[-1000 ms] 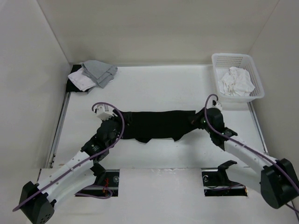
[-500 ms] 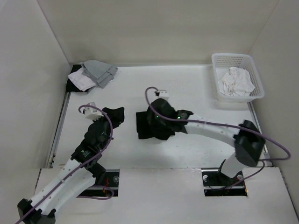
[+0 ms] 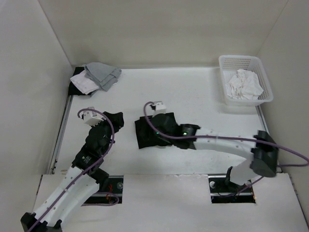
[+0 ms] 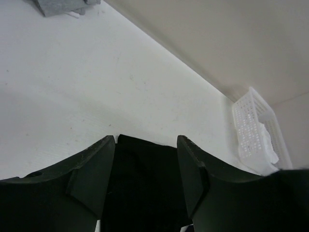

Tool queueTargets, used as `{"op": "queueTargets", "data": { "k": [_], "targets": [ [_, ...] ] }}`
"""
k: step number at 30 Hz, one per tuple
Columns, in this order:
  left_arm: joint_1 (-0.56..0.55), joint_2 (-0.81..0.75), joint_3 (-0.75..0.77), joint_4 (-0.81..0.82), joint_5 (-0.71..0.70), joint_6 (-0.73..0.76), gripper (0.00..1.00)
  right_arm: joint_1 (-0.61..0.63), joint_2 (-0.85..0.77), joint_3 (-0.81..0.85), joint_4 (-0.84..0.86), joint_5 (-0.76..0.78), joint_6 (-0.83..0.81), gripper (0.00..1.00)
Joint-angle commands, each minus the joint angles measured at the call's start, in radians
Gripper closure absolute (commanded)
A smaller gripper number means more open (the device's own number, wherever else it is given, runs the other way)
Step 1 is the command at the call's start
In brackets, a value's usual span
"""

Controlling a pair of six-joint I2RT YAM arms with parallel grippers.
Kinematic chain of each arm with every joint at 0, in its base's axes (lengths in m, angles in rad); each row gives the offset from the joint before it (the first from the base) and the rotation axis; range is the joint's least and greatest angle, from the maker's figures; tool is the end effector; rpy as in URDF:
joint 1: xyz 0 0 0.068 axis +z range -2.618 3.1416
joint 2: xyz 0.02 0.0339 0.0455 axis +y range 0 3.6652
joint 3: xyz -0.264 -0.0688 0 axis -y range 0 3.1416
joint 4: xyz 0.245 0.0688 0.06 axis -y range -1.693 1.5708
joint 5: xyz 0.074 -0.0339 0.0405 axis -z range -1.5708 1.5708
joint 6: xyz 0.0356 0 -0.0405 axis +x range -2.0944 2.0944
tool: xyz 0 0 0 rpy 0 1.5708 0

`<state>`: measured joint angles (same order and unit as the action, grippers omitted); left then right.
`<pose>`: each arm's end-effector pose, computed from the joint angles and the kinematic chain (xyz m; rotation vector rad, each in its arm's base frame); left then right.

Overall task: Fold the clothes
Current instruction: Fold the tank top

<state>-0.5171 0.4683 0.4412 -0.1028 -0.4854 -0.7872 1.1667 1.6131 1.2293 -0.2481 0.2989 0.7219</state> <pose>0.1260 -0.0526 0.2723 -0.5874 1.6140 -0.5639 0.1543 0.3342 0.2774 -0.3305 2.2451 0.7301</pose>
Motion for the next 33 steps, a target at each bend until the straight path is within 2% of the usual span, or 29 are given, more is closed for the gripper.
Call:
{"op": "queueTargets", "data": {
  "k": [1,4,7,8,12,13,15,18,22,27,33],
  "targets": [
    [0.010,0.059,0.042,-0.001,0.011,0.022,0.47,-0.037,-0.241,-0.167,0.105,0.081,-0.033,0.50],
    [0.022,0.107,0.036,-0.026,0.016,0.002,0.44,-0.084,-0.503,-0.380,0.133,0.199,-0.035,0.97],
    [0.030,0.141,0.022,-0.031,0.027,-0.012,0.42,-0.184,-0.755,-0.537,0.070,0.276,0.002,1.00],
    [0.038,0.150,0.016,-0.032,0.031,-0.018,0.41,-0.227,-0.835,-0.586,0.050,0.290,0.020,0.95],
    [0.085,0.170,-0.005,-0.057,0.067,-0.063,0.38,-0.412,-1.064,-0.758,0.026,0.254,0.062,0.45],
    [0.099,0.174,-0.009,-0.064,0.076,-0.075,0.37,-0.452,-1.088,-0.793,0.032,0.234,0.077,0.37],
    [0.120,0.190,-0.015,-0.074,0.087,-0.086,0.36,-0.531,-1.102,-0.852,0.050,0.194,0.106,0.28],
    [0.157,0.222,-0.016,-0.087,0.097,-0.090,0.35,-0.621,-1.070,-0.913,0.131,0.134,0.111,0.20],
    [0.183,0.259,-0.025,-0.068,0.102,-0.099,0.34,-0.712,-0.992,-0.950,0.254,0.051,0.094,0.18],
    [0.205,0.312,-0.027,-0.048,0.102,-0.103,0.35,-0.718,-0.934,-0.956,0.345,0.028,0.102,0.17],
    [0.251,0.317,-0.022,-0.035,0.102,-0.098,0.36,-0.718,-0.894,-0.944,0.363,0.017,0.097,0.17]
  ]
}}
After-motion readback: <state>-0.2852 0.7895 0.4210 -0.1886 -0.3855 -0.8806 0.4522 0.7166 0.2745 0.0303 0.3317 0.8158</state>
